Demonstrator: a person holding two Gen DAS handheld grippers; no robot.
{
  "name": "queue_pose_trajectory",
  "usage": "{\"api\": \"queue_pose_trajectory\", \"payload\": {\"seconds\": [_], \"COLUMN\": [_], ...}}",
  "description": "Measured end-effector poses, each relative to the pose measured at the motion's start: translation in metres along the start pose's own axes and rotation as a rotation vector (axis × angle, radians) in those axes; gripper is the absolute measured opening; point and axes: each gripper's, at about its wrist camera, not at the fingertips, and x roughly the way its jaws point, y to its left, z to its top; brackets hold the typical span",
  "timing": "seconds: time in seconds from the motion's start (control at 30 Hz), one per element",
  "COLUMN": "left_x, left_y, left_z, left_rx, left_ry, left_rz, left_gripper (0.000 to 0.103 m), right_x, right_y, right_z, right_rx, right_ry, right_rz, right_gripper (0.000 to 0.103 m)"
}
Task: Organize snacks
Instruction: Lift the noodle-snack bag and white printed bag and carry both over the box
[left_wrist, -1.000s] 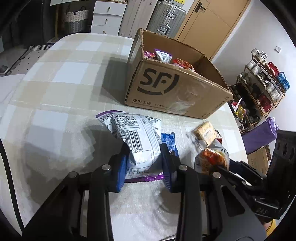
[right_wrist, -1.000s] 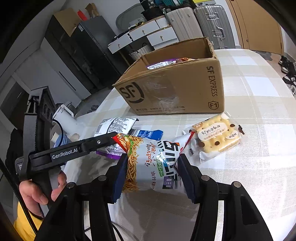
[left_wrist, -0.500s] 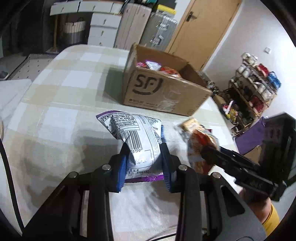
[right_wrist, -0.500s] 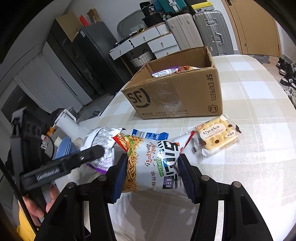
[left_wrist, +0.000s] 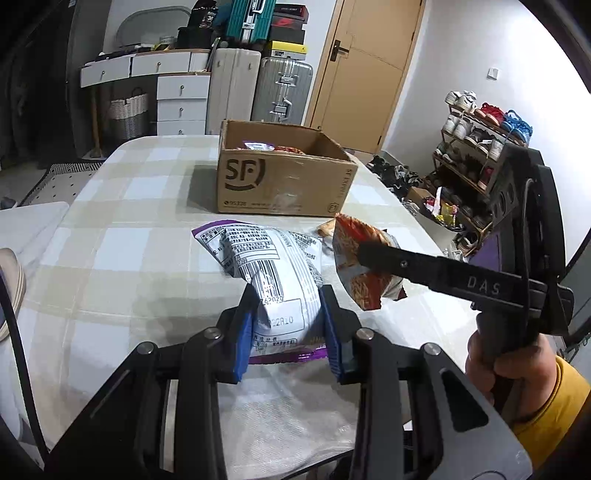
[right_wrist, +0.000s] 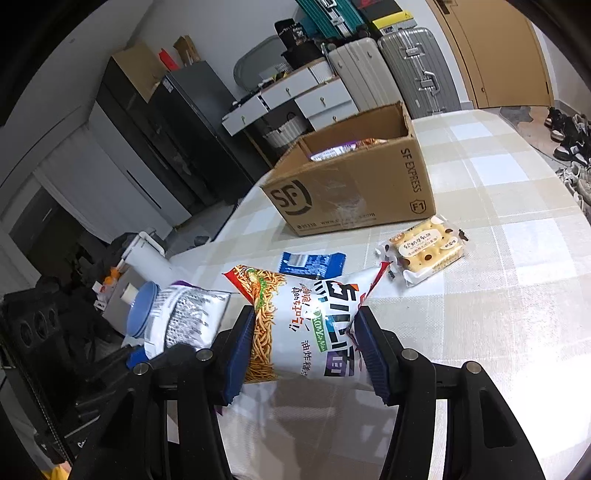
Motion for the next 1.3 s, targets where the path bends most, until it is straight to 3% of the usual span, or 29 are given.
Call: {"api": "queue_pose_trajectory", "payload": {"seconds": [0.17,0.37,0.7,1.03,1.3], "left_x": [-0.013,-0.026,-0.013,0.078,0.184], "left_y": [0.004,0.014,0.019,0.028,0.031], "left_z": [0.015,0.053,0.152,0.251,0.284], "left_rx": [-0.044,-0.045,-0.011,-0.002,0.028], "left_ry": [-0.02,-0.051,-0.085,-0.034,0.076], "left_rz": [-0.044,-0.052,-0.042,-0.03,-0.001], "left_gripper": [0.03,0.03,0.03,0.03,0.03], "right_x": [-0.021,-0.043,-0.044,-0.002,0.052], "right_y": [0.001,0.002,0.018,0.002,-0.032], "right_z": [0.009,0.047,0.134,0.205,0.22], "right_rx": [0.005,0.021,-0.011,0.025,0.105], "right_ry": [-0.041,-0.094,-0.163,-0.148,-0.085], "right_rz": [0.001,0.018,0.011,0.02,0.046], "right_gripper": [0.055,0.055,0.055,0.055,0.055]}}
